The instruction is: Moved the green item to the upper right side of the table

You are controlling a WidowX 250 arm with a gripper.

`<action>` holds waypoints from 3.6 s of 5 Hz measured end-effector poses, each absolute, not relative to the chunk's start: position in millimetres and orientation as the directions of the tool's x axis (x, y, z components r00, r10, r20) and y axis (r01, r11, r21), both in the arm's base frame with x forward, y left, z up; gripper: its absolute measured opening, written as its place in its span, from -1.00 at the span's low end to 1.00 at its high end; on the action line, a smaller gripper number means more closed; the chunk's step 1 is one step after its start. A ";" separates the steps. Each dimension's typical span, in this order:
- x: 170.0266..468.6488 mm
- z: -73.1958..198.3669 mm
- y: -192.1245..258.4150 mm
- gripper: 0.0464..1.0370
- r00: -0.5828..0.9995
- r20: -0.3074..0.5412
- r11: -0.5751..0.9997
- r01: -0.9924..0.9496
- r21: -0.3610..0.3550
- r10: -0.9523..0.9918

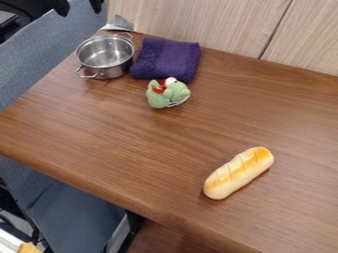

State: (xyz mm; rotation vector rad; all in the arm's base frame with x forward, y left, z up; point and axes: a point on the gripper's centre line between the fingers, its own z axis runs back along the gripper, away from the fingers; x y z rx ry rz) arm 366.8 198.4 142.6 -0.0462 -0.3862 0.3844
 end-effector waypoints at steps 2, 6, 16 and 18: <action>359.8 116.2 175.9 0.93 0.893 0.311 0.945 -0.302 -0.126 0.327; 351.8 85.1 52.0 0.93 0.969 0.219 0.981 0.144 -0.131 -0.113; 353.8 88.3 33.9 -0.45 0.949 0.239 0.969 0.233 -0.085 -0.207; 381.7 106.0 -22.7 -0.45 0.913 0.284 0.934 0.337 -0.118 -0.293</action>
